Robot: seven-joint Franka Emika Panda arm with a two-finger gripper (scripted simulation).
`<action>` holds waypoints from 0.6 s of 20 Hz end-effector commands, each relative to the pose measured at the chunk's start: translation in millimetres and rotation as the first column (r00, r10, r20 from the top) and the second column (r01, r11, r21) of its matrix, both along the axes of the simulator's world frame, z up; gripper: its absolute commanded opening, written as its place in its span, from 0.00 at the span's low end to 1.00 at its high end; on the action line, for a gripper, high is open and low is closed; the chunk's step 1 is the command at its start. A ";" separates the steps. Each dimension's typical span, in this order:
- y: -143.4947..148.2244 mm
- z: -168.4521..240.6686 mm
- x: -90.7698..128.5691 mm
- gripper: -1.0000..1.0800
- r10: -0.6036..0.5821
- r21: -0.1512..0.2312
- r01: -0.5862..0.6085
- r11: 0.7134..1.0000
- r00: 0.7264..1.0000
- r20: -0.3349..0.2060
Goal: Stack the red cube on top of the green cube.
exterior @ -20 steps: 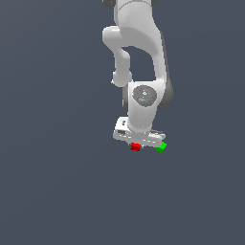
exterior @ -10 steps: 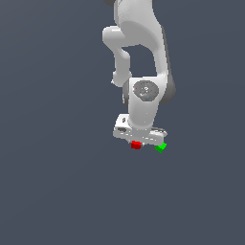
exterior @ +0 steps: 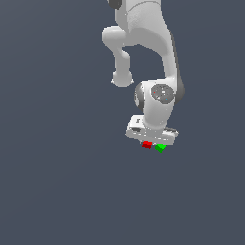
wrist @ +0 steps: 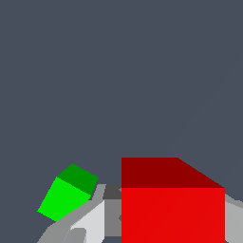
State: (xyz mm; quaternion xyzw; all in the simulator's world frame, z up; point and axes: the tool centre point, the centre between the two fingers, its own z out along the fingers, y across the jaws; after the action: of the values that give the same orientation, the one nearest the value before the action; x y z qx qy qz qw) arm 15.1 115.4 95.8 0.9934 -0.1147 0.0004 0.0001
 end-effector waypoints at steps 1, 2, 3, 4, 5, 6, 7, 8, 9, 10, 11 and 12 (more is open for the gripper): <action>25.3 -10.2 -6.5 0.00 0.002 0.001 -0.002 1.000 1.000 -0.001; 34.6 -14.0 -8.8 0.00 0.002 0.001 -0.002 1.000 1.000 -0.001; 43.1 -17.5 -10.8 0.00 0.002 0.001 -0.002 1.000 1.000 -0.001; 50.9 -20.6 -12.6 0.00 0.002 0.001 -0.002 1.000 1.000 -0.001; 57.8 -23.5 -14.2 0.00 0.002 0.001 -0.002 1.000 1.000 -0.001; 64.0 -26.0 -15.5 0.00 0.002 0.001 -0.002 1.000 1.000 -0.001; 69.3 -28.1 -16.7 0.00 0.002 0.001 -0.002 1.000 1.000 -0.001; 73.9 -30.0 -17.6 0.00 0.002 0.001 -0.002 1.000 1.000 -0.001; 77.6 -31.5 -18.2 0.00 0.002 0.001 -0.002 1.000 1.000 -0.001; 80.5 -32.7 -18.6 0.00 0.002 0.001 -0.002 1.000 1.000 -0.001; 82.6 -33.8 -18.7 0.00 0.002 0.000 -0.002 1.000 1.000 -0.001; 83.9 -34.3 -18.7 0.00 0.002 0.000 -0.002 1.000 1.000 -0.001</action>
State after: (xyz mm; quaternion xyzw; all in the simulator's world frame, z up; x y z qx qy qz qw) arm -4.0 196.6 62.4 0.9936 -0.1128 -0.0008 -0.0001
